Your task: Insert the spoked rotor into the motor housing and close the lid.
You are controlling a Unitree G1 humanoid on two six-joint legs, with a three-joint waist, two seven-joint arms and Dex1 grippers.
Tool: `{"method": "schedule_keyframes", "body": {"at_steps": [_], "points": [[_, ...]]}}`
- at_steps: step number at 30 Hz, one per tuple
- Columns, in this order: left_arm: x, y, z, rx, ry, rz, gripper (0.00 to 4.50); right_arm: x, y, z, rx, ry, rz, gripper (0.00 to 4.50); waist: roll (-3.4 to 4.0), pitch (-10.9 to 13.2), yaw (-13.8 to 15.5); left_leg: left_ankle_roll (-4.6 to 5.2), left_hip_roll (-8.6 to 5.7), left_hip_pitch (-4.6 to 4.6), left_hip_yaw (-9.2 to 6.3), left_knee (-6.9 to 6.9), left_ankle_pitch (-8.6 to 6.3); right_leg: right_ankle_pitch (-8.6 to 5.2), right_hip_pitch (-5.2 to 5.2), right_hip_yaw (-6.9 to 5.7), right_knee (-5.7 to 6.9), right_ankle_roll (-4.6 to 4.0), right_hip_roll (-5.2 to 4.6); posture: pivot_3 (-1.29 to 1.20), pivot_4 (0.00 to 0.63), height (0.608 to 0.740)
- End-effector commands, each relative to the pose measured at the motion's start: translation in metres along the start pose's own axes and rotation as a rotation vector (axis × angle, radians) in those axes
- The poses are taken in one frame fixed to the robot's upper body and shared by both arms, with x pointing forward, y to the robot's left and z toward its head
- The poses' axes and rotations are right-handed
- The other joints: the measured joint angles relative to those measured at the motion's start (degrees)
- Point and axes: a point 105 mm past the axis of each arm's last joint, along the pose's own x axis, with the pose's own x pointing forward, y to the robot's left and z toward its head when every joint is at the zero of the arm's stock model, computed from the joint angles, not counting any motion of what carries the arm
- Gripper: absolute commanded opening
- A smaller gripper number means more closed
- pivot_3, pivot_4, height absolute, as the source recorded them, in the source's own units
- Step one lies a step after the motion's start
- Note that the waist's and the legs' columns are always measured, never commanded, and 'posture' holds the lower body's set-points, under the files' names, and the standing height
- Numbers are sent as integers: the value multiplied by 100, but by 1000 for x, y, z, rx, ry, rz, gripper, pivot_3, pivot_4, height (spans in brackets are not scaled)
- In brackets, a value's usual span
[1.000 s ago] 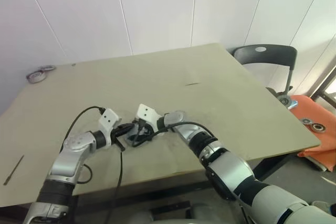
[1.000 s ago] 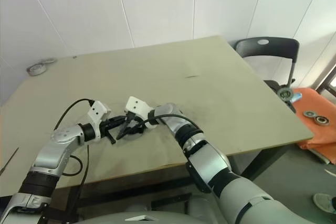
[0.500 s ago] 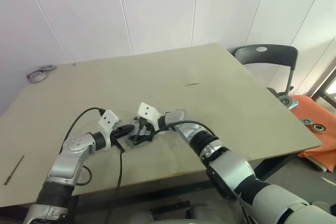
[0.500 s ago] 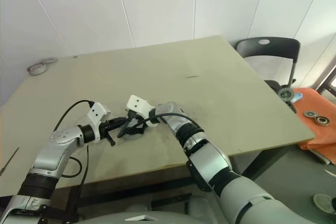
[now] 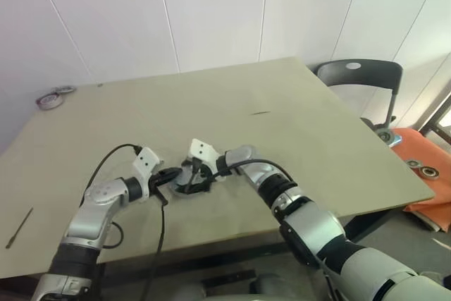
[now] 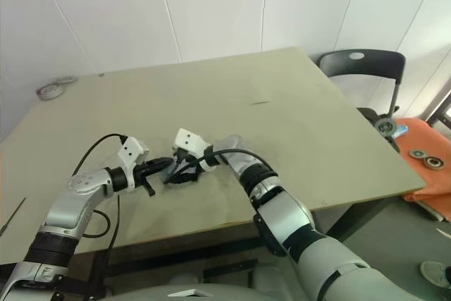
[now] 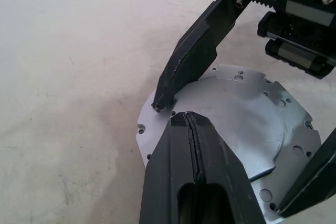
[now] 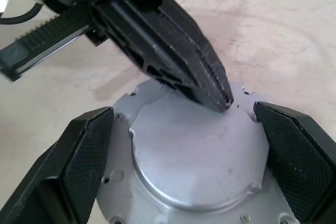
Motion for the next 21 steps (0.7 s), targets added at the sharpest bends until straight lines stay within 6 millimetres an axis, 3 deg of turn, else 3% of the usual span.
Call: {"method": "schedule_keyframes", "body": {"at_steps": [1,21], "points": [[-1,-7,-37,-70,136,-9,0,-5,6,-25,82,61,44,4461,-1,0,0,-1,0,-3,0,0,-2,-1,0,0,-3,2,0,0,0,740],[3,-5,-36,-66,133,-13,0,-31,-21,-24,126,33,-82,4461,-6,1,2,2,-1,-29,-3,4,-5,-1,-4,-3,-8,6,1,0,0,740]]}}
